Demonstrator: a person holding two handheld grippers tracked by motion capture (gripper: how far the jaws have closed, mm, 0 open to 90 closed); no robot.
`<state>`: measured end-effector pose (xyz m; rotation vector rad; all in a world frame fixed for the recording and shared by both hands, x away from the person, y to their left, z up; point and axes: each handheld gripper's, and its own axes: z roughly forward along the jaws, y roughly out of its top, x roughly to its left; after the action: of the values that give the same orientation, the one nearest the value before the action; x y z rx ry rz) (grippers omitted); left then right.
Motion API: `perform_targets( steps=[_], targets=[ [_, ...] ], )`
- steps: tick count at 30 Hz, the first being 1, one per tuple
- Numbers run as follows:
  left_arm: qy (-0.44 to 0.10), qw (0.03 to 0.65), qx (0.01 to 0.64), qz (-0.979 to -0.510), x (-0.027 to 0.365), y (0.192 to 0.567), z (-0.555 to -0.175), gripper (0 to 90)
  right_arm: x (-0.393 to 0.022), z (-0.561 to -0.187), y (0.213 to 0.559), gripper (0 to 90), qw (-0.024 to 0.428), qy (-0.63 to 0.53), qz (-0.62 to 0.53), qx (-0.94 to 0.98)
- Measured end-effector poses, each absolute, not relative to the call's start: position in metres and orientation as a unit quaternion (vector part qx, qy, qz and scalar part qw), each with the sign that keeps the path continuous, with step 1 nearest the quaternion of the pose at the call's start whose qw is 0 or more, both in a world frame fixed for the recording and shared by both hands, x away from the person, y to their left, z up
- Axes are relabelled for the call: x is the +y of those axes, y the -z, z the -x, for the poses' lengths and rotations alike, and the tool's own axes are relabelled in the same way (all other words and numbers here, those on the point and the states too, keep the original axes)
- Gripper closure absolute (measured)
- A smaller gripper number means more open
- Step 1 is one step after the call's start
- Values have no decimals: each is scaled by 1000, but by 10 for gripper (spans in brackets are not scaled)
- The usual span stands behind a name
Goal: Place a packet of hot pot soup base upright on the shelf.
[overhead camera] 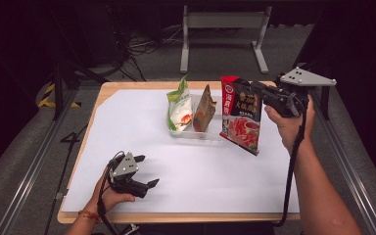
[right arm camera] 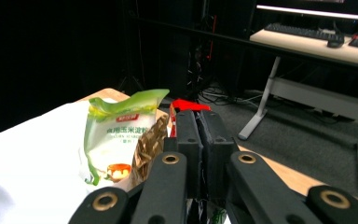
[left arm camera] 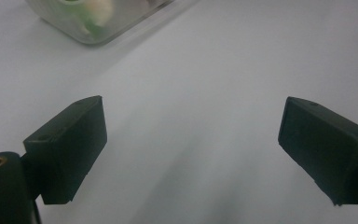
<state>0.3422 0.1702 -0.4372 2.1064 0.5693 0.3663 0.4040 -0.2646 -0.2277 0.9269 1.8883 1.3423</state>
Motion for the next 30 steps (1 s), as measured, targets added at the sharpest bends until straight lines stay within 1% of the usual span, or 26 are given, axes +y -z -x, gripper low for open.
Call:
perform_targets(
  steps=[3,13,16,22,28,30],
  targets=[
    [-148,447,229,-852,170,437,-342,87,-262,-407,223,879,324,-508,-353,716],
    [-146,451,228,-850,170,437,-343,86,-250,-435,220,879,336,-502,-369,706],
    [-145,455,228,-849,171,437,-343,87,-239,-453,225,879,342,-492,-379,705],
    [-146,456,224,-849,172,436,-342,86,-231,-471,232,880,352,-481,-392,701],
    [-144,455,220,-851,171,437,-344,86,-229,-490,245,880,350,-490,-415,682],
    [-145,454,220,-851,171,437,-344,86,-227,-498,253,880,340,-499,-426,674]
  ],
)
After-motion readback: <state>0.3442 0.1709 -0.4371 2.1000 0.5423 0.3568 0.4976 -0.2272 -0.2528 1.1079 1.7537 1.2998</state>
